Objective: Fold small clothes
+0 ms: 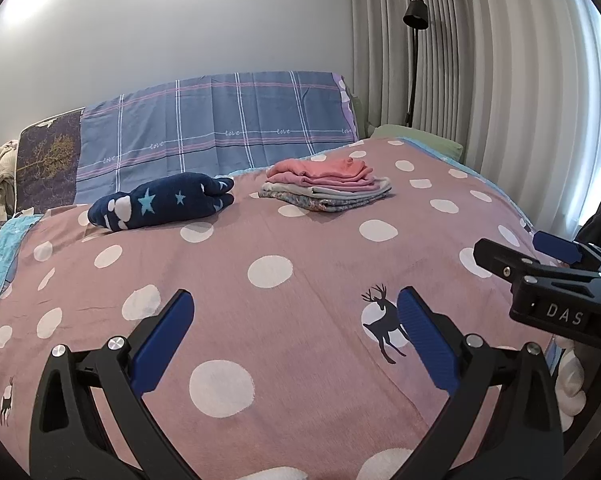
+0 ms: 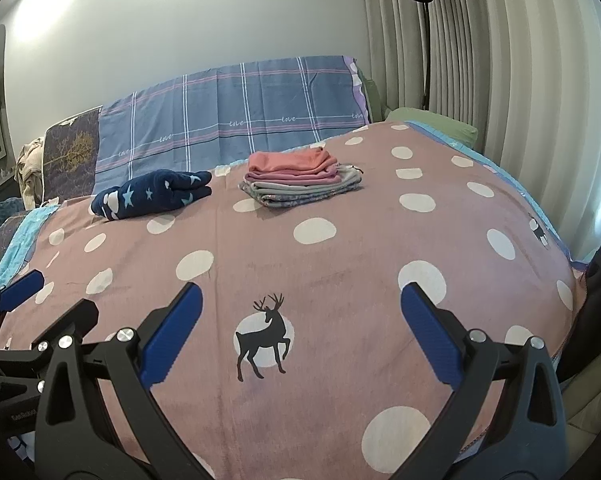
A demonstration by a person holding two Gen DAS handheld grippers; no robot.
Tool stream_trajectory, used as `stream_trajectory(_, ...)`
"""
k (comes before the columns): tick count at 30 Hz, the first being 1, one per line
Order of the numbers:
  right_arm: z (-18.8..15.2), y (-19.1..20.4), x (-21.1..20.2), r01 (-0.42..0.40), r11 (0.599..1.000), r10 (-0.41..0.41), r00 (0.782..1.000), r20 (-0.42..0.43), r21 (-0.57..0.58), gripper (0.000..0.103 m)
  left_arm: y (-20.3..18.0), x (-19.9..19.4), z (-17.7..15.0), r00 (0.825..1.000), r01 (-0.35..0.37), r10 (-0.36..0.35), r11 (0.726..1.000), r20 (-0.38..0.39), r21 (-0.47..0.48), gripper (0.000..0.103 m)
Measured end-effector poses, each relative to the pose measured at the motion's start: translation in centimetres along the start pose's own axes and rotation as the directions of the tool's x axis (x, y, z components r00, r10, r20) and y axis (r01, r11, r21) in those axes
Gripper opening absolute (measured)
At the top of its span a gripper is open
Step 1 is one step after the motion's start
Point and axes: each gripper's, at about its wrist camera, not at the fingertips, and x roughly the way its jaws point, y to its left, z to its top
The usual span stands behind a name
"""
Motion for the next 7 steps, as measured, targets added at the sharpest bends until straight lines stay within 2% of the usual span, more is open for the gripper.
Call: stream_trajectory(7,-0.03,-0.09,0.14,0.002,1.000,-0.002,1.000,0.000,0.002,0.101,-0.01,0.04,0.02,1.000,0.001,-0.001,1.000,-0.002,0.000,0.102)
